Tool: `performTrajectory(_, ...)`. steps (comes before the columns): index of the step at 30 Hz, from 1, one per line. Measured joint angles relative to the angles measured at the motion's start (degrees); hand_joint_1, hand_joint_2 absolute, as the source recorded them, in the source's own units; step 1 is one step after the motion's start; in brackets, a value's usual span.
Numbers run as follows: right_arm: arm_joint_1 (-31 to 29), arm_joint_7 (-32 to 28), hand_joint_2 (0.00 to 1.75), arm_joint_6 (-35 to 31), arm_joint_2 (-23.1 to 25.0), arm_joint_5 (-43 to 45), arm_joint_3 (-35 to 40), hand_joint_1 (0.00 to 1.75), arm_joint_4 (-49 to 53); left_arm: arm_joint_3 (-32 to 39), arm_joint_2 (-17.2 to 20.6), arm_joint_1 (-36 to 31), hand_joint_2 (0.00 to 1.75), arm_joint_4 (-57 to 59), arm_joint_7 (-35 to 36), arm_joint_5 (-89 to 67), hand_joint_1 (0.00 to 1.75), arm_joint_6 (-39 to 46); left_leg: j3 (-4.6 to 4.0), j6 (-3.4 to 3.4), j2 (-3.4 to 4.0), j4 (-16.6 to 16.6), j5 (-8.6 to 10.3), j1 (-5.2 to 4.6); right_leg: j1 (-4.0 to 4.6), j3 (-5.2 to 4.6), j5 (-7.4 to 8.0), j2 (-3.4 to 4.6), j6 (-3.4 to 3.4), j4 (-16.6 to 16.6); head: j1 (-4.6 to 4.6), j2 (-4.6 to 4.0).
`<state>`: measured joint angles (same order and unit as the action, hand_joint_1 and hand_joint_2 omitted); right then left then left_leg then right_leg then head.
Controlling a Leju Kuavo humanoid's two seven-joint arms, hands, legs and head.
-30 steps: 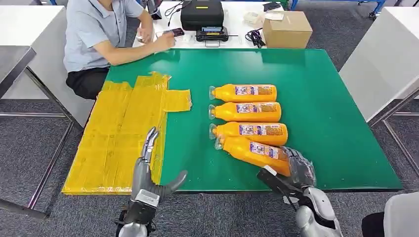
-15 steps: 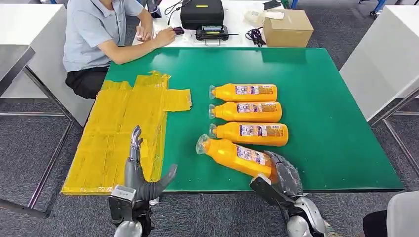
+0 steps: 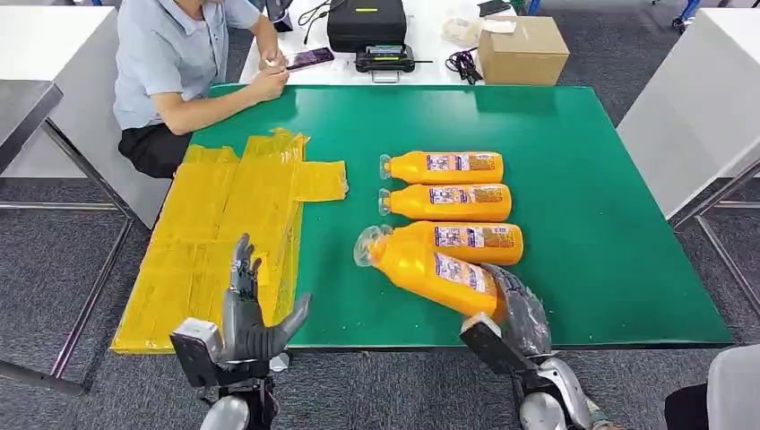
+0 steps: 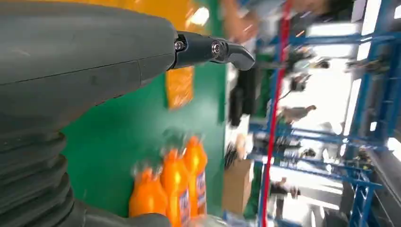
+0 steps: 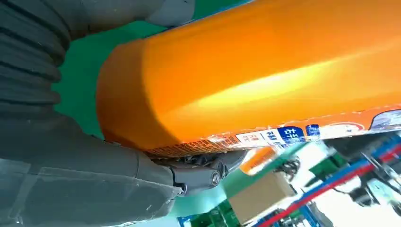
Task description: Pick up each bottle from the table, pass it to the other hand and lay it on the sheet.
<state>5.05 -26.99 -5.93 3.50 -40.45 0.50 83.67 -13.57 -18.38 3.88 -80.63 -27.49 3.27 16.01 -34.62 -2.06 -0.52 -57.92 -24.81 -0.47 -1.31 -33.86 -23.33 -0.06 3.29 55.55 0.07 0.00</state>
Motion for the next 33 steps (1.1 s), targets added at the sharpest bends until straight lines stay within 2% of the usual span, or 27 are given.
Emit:
performTrajectory(3,-0.6,-1.3,1.75,3.3,0.7,4.7,0.1,1.75,0.0,-0.2,0.0,-0.4,1.75,2.4,1.9,6.2,0.00,-6.4,0.00,0.00,0.00,0.0,0.00,0.00,-0.01,0.00,0.00,0.00,0.00,0.0,0.00,0.00)
performTrajectory(8,-1.6,-2.7,1.75,5.3,1.6,7.1,2.8,1.75,-0.9,-2.0,0.3,-1.9,1.75,8.9,0.3,10.9,0.00,-10.0,-0.01,0.00,-0.01,0.0,0.01,0.00,0.00,0.00,0.00,-0.01,0.00,0.0,-0.02,0.00)
performTrajectory(17,-2.7,-3.0,1.75,5.8,1.9,7.6,5.8,1.75,-2.5,-3.5,0.6,-3.9,1.75,12.4,0.8,12.3,0.00,-11.1,-0.06,0.00,-0.01,0.0,0.01,0.00,0.00,-0.03,0.00,0.00,0.00,0.0,-0.02,0.00)
performTrajectory(21,-4.2,-2.4,1.75,4.3,1.9,5.0,8.5,1.75,-4.3,-3.4,0.4,-6.4,1.75,13.6,2.1,14.6,0.00,-14.6,-0.04,0.00,-0.01,0.0,0.03,0.00,0.00,-0.02,0.01,0.00,0.00,0.0,0.00,0.00)
performTrajectory(33,-7.8,-0.5,1.75,3.6,1.6,3.6,13.4,1.71,-10.1,-4.1,0.1,-8.4,1.75,15.1,2.2,17.7,0.00,-21.5,-0.07,0.00,-0.01,0.0,0.02,0.00,0.00,-0.05,0.01,0.00,0.00,0.0,0.00,0.00)
